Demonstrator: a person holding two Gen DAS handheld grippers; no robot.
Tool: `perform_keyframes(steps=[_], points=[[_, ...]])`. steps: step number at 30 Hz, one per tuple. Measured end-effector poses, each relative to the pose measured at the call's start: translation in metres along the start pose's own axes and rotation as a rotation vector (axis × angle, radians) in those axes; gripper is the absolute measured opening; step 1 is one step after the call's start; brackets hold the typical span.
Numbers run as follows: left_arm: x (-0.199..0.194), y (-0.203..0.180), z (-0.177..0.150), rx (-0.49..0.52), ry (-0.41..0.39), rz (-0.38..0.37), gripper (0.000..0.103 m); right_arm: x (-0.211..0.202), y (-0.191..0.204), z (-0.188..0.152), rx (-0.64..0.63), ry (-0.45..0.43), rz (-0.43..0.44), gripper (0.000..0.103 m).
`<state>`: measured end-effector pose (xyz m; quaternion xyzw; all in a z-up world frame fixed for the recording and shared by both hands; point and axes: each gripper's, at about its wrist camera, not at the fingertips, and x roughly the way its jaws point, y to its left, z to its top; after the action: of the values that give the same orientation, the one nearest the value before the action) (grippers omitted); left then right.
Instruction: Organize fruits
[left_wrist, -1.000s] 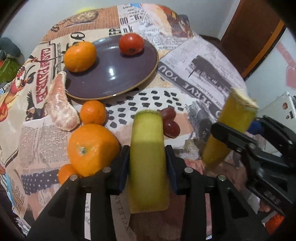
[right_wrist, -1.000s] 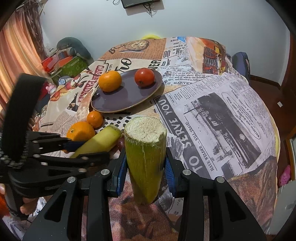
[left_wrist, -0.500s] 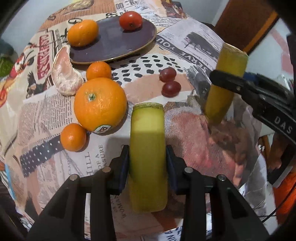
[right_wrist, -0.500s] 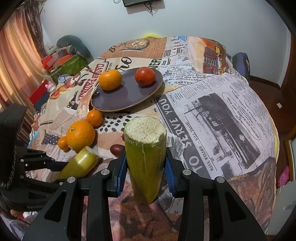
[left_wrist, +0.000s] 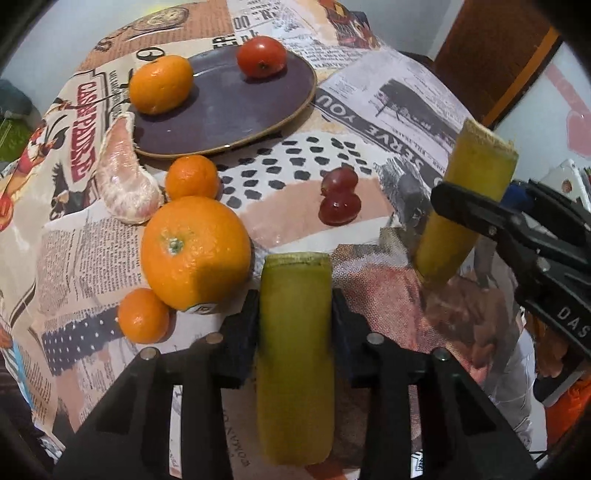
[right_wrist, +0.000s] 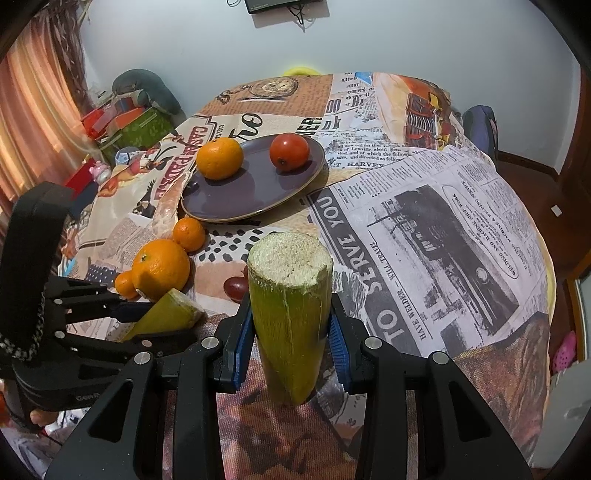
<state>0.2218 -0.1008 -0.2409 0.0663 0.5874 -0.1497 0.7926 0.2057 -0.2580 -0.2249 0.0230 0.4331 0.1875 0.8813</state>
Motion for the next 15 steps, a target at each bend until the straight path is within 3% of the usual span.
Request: perform_keyframes(steps=[15], points=[[-0.066, 0.029, 0.010, -0.089, -0.193, 0.007, 0.036, -0.012, 0.019, 0.019, -0.027, -0.053, 0.018, 0.034]])
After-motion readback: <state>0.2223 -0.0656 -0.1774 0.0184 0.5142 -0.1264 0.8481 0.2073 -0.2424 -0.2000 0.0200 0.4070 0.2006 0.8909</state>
